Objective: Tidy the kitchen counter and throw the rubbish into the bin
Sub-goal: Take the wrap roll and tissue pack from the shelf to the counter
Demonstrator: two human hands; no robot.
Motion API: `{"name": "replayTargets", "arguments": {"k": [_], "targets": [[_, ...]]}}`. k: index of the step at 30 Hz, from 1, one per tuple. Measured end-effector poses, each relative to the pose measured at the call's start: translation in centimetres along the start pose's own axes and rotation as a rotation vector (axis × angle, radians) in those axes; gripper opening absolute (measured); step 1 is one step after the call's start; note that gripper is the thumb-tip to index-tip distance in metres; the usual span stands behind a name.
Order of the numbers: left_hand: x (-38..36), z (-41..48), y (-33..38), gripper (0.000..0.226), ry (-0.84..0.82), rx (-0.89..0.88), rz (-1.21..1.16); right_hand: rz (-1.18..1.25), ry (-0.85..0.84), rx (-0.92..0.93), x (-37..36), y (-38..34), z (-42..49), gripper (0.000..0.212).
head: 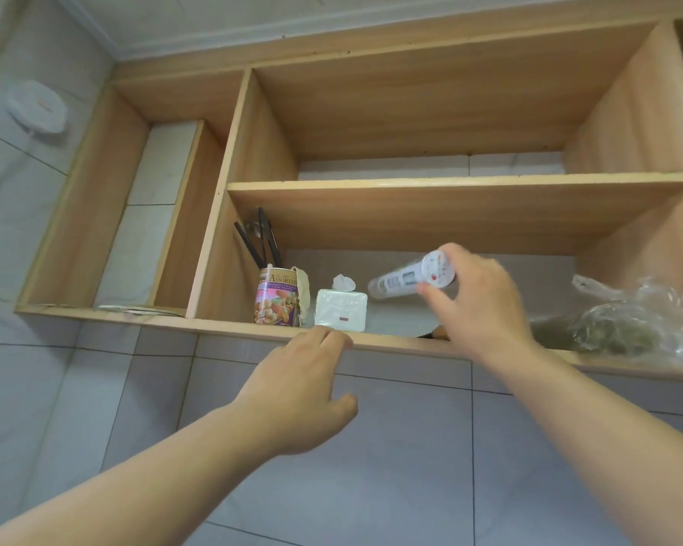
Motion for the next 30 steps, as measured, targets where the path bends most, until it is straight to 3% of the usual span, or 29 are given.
{"name": "replayTargets", "arguments": {"k": [5,11,20,24,28,30], "targets": [[1.1,1.9,1.5,0.07,0.183,-0.006,-0.134,0.361,0.107,-0.089,5.4,-1.2,1.6,0.027],[3.1,4.5,4.5,0.082,0.335,-0.031,-0.287,0.412,0.166,-0.059,9.3,-2.3,1.9,0.027],[2.6,5.2,7.6,0.083,0.281,-0.101,-0.426,0.479,0.283,-0.086,13.6,-2.9,3.2,0.041],[1.5,4.2,8.7,0.063,0.13,-0.088,-0.559,0.567,0.173,-0.187,12.6,-2.5,3.2,0.038],[1.5,3.6,8.5,0.056,0.106,-0.038,-0.708,0.789,0.064,-0.352,10.9,-1.3,2.8,0.026],[1.7,3.4,8.3,0.056,0.11,-0.016,-0.75,0.858,0.028,-0.454,10.0,-0.9,2.4,0.032]]}}
Point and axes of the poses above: each hand's wrist, its own z-axis towards the middle knuckle, its own x-axis out of the back of the hand, y = z × x, the point moved 4 cm from there along z, towards the middle knuckle, and after that the axes turned 11 degrees about y, right-handed, at the moved point
